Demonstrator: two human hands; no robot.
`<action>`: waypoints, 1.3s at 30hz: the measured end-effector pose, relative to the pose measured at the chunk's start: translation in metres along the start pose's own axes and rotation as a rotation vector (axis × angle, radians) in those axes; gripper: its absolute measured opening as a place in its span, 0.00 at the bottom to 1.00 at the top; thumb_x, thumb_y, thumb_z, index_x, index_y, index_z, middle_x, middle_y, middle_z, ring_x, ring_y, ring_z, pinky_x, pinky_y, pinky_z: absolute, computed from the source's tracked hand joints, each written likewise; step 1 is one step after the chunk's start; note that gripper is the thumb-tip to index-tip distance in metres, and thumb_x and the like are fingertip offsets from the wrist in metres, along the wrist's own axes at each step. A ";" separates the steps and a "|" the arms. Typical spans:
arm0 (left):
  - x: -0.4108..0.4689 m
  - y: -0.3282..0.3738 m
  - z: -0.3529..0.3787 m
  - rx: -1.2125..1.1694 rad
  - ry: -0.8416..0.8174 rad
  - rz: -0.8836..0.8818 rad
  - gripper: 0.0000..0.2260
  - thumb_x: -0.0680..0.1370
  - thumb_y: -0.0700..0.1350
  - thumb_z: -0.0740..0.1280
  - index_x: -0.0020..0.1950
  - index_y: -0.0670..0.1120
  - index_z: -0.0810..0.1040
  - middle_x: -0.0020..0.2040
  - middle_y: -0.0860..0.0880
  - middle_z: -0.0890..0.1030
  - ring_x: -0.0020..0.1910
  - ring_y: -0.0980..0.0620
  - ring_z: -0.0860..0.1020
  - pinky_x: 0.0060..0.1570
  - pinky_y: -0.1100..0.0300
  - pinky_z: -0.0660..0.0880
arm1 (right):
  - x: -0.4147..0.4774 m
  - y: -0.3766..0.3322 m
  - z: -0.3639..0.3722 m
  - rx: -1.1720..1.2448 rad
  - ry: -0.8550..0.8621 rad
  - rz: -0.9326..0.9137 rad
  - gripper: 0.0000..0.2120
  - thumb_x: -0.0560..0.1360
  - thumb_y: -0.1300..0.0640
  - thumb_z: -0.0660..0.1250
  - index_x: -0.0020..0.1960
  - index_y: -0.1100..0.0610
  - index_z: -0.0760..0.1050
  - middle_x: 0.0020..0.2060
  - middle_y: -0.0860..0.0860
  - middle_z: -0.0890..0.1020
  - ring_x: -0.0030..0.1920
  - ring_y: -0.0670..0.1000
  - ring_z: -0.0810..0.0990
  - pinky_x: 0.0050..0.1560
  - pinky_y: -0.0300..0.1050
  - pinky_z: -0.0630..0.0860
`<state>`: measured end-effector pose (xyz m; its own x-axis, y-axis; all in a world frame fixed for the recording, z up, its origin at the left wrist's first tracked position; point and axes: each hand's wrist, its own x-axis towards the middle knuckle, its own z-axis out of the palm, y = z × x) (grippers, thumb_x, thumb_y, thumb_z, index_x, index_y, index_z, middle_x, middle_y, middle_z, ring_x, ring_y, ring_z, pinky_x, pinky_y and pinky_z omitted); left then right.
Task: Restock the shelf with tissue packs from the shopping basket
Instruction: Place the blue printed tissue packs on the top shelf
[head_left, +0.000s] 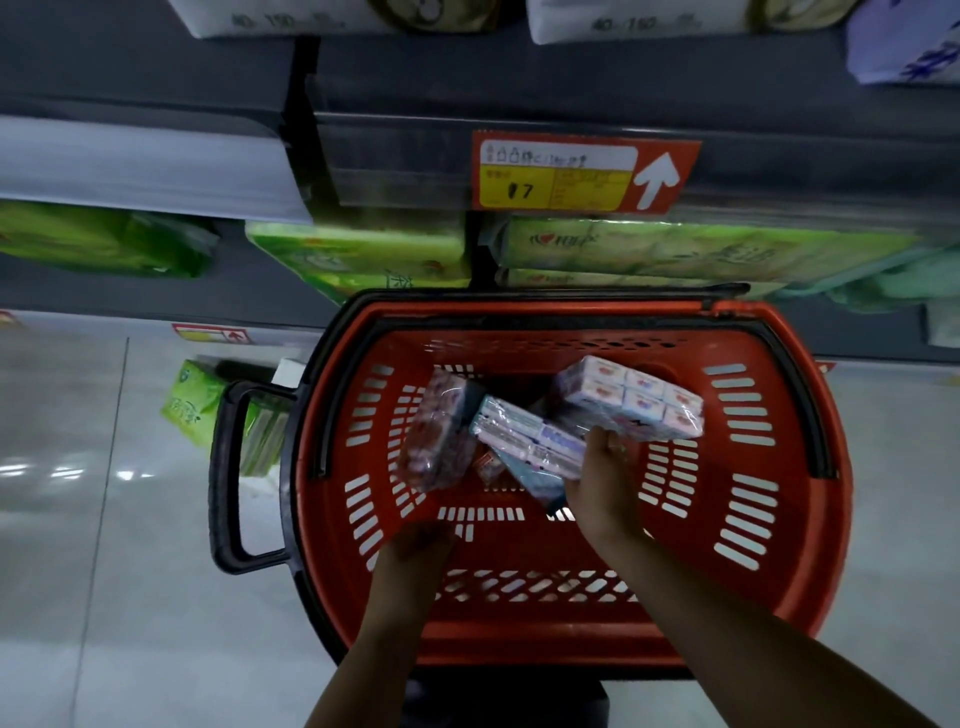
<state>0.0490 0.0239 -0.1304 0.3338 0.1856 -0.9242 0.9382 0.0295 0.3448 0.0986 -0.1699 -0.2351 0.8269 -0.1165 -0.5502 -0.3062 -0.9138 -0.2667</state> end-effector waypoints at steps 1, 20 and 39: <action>-0.001 0.000 -0.001 -0.004 0.003 0.003 0.06 0.80 0.41 0.63 0.47 0.50 0.77 0.48 0.46 0.83 0.50 0.46 0.81 0.55 0.49 0.76 | -0.004 0.000 -0.002 0.006 0.007 -0.006 0.20 0.74 0.65 0.67 0.64 0.63 0.66 0.61 0.60 0.72 0.60 0.57 0.73 0.50 0.41 0.72; -0.071 0.023 -0.032 -0.032 0.029 0.144 0.09 0.79 0.40 0.63 0.45 0.54 0.74 0.42 0.50 0.80 0.40 0.49 0.80 0.37 0.58 0.74 | -0.147 0.006 -0.068 0.370 0.197 -0.197 0.18 0.72 0.64 0.71 0.57 0.53 0.68 0.50 0.46 0.71 0.46 0.45 0.78 0.41 0.33 0.78; -0.293 0.099 -0.090 -0.328 -0.215 0.224 0.08 0.77 0.41 0.66 0.53 0.39 0.78 0.39 0.42 0.85 0.30 0.52 0.83 0.24 0.63 0.76 | -0.290 -0.067 -0.297 0.220 0.522 -0.437 0.38 0.53 0.77 0.74 0.56 0.53 0.68 0.55 0.50 0.72 0.54 0.48 0.74 0.55 0.35 0.70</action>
<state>0.0357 0.0607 0.1892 0.5692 0.0161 -0.8220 0.7736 0.3282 0.5421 0.0191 -0.1906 0.1774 0.9967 0.0209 0.0789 0.0616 -0.8262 -0.5601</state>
